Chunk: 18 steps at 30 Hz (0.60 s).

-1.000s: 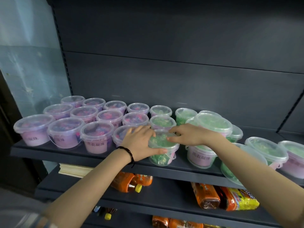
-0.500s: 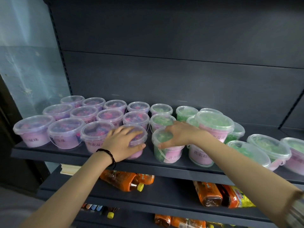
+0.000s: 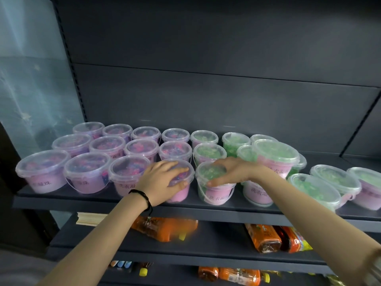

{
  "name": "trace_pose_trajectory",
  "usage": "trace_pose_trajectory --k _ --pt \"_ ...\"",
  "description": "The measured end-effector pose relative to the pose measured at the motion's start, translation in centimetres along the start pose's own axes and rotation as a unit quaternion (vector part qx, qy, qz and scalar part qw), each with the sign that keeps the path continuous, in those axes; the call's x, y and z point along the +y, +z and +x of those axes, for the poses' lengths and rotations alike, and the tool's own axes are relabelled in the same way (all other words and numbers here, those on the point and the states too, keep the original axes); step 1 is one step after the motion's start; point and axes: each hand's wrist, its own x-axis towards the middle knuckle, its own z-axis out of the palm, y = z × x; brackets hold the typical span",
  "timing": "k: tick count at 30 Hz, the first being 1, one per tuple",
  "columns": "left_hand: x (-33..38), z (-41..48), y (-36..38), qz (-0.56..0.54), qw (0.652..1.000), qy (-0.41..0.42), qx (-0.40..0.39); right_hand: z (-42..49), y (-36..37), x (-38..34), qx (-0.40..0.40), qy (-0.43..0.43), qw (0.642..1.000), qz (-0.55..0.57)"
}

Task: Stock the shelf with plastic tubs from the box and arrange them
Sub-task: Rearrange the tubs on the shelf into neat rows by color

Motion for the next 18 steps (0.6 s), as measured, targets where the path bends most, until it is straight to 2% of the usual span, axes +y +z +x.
trace_pose_trajectory --k 9,12,14,18 --pt "-0.2 0.3 -0.2 0.026 1.0 0.001 0.018 0.5 2.8 -1.3 0.108 0.086 0.99 -0.028" --pt "1.5 0.2 0.0 0.059 0.996 -0.018 0.057 -0.3 4.7 -0.8 0.204 0.012 0.979 0.015" --pt "3.1 0.6 -0.1 0.031 0.996 -0.012 0.079 -1.3 5.6 0.0 0.271 -0.052 0.958 0.071" --pt "6.2 1.9 0.4 -0.03 0.995 0.034 0.094 -4.4 6.2 3.0 0.438 -0.123 0.878 0.153"
